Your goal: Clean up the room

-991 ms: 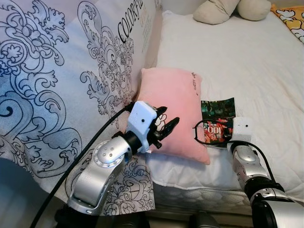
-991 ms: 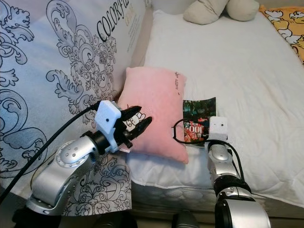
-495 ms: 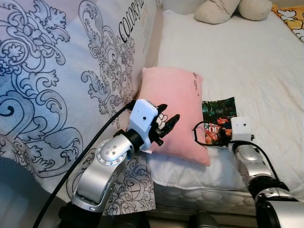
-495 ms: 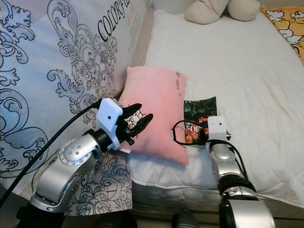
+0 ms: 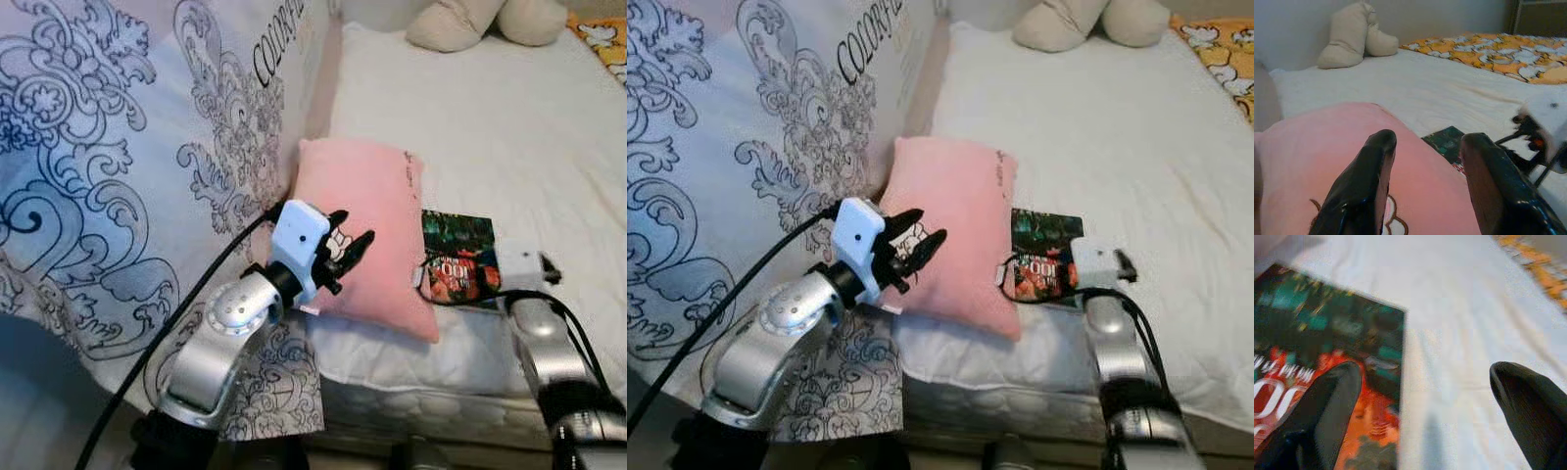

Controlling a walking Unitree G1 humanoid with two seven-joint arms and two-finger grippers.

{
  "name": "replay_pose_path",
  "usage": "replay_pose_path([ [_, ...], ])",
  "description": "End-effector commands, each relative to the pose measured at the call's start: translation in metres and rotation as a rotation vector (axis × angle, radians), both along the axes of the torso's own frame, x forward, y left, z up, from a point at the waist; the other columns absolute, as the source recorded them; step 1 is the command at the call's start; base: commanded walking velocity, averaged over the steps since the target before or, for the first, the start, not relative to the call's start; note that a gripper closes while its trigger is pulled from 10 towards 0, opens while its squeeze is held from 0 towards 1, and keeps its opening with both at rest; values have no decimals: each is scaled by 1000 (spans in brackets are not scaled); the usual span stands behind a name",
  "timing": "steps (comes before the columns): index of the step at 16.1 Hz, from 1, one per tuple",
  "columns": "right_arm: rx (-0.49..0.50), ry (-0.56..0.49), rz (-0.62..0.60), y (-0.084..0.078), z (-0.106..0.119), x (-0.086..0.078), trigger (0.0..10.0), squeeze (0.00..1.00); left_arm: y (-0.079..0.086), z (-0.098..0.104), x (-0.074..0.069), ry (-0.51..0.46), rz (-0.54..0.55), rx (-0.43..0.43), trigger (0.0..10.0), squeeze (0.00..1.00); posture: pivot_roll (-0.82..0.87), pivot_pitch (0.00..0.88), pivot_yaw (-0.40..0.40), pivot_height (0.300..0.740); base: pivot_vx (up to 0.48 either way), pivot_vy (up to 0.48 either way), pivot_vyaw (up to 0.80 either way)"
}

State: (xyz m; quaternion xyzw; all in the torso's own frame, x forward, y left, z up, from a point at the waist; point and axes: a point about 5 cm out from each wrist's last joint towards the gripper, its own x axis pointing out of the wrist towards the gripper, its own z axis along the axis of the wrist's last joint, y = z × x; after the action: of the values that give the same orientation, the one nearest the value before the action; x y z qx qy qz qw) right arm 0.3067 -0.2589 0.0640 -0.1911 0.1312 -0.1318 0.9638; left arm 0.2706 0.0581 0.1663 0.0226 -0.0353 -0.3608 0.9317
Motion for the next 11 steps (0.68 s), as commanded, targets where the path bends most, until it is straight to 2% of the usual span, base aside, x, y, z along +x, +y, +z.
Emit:
replay_pose_path([
  [1, -10, -171, -6, 13, 22, -13, 10000, 1000, 26, -9, 5, 11, 243, -14, 10000, 0, -91, 0, 57, 703, 0, 0, 0],
  [2, 5, -236, 18, 25, 29, -25, 10000, 1000, 44, -18, 8, 36, 400, -17, 10000, 0, -98, 0, 47, 703, 0, 0, 0],
  [3, 34, -283, 29, 35, 32, -34, 10000, 1000, 57, -26, 13, 53, 497, -8, 10000, 0, -102, 0, 42, 703, 0, 0, 0],
  [5, 99, -332, 32, 45, 32, -38, 10000, 1000, 61, -30, 17, 2, 544, 47, 10000, 0, -115, 0, 53, 703, 0, 0, 0],
  [6, 133, -377, 50, 60, 37, -34, 10000, 1000, 61, -35, 23, 10, 601, 63, 10000, 0, -135, 0, 80, 703, 0, 0, 0],
  [7, 156, -390, 81, 70, 41, -35, 10000, 1000, 57, -40, 21, 28, 552, 33, 10000, 1000, -139, 0, 84, 703, 0, 0, 0],
  [9, 195, -349, 131, 77, 37, -41, 10000, 1000, 60, -42, 21, 42, 554, -14, 10000, 1000, -146, 0, 78, 703, 0, 0, 0],
  [10, 182, -326, 130, 76, 33, -42, 10000, 608, 61, -43, 22, 47, 548, -29, 10000, 1000, -148, 0, 76, 703, 0, -480, 0],
  [11, 189, -295, 120, 75, 28, -42, 10000, 0, 61, -43, 23, 43, 541, -34, 10000, 1000, -149, 0, 75, 703, 0, -472, 0],
])
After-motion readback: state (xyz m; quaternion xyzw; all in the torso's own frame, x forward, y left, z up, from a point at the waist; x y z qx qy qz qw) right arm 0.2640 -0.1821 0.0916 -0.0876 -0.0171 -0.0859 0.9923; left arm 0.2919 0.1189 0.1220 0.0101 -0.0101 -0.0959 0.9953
